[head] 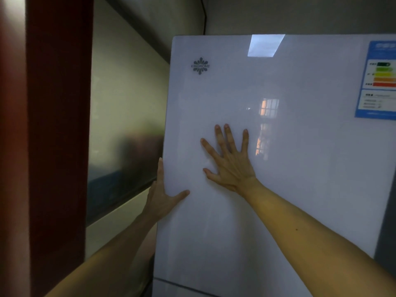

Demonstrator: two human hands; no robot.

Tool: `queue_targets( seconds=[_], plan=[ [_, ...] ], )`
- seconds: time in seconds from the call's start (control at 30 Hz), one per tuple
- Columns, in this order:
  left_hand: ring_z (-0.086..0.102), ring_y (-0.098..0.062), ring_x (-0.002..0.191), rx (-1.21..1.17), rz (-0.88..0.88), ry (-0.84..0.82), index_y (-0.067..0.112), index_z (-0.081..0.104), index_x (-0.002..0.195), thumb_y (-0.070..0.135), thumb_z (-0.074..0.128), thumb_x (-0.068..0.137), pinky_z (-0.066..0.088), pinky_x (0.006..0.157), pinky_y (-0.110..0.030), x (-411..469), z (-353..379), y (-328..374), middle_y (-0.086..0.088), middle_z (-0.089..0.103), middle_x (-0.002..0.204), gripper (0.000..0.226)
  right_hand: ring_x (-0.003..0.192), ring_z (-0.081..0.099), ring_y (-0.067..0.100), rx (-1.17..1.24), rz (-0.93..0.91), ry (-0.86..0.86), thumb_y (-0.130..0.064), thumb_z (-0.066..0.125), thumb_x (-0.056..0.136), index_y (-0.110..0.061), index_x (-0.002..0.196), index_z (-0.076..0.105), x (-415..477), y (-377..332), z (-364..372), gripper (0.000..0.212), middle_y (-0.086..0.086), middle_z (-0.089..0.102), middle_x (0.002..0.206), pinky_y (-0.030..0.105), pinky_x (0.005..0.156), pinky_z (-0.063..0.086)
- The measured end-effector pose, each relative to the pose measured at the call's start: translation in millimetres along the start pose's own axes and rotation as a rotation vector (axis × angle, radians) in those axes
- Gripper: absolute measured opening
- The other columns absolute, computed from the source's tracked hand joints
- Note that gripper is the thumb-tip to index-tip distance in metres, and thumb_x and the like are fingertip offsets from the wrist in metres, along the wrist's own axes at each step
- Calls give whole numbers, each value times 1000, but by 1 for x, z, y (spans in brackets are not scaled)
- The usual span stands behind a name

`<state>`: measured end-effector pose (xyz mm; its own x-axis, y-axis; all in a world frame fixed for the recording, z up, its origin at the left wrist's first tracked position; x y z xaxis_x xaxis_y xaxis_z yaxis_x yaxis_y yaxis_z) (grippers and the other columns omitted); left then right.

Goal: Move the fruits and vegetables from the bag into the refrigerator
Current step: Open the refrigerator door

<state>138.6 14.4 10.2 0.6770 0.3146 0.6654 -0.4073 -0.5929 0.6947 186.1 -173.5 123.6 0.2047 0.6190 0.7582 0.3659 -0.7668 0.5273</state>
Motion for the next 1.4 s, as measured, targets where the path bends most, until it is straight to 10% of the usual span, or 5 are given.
queue_targets(
  seconds=[0.57, 0.77, 0.9, 1.3, 1.4],
  plan=[
    [21, -5, 140, -26, 15, -64, 45, -21, 145, 57, 74, 69, 24, 116, -44, -55, -36, 40, 30, 12, 151, 122, 147, 1, 40, 23, 85, -88, -62, 35, 84, -27, 154, 12, -22, -20, -57, 81, 19, 3, 160, 73, 108, 5],
    [34, -24, 140, 14, -53, -55, 45, -22, 145, 76, 72, 55, 34, 109, -58, -83, -56, 57, 5, 27, 156, 134, 143, 20, 44, 57, 151, -100, -57, 35, 82, -21, 150, 26, -38, -32, -100, 77, 25, 20, 156, 68, 108, 21],
    [35, -24, 138, 71, -42, -86, 47, -17, 145, 69, 75, 59, 36, 108, -53, -109, -68, 77, 3, 27, 155, 128, 134, 36, 46, 70, 173, -84, -53, 40, 82, -17, 145, 34, -45, -38, -137, 73, 28, 35, 148, 67, 101, 33],
    [53, 8, 115, -155, 151, -292, 34, -3, 152, 30, 79, 77, 49, 88, -10, -166, -85, 132, 24, 44, 132, 111, 144, 13, 40, 218, 177, -53, -57, 41, 89, -26, 153, 3, -21, -80, -256, 80, 17, 5, 158, 66, 110, 23],
    [56, -5, 119, -164, 164, -296, 38, -6, 151, 33, 76, 79, 49, 91, -14, -179, -87, 147, 11, 44, 143, 109, 144, 12, 40, 240, 211, -45, -57, 45, 87, -24, 153, 1, -19, -85, -274, 86, 17, 3, 158, 63, 110, 25]
  ],
)
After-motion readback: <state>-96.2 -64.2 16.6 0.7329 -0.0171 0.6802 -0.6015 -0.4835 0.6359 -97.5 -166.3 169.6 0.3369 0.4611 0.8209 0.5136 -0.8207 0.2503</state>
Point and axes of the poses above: each hand's wrist, its own x-axis towards the middle knuckle, its own z-axis out of the palm, y = z × x, the point moved 5 cm from there along x, towards the middle knuckle
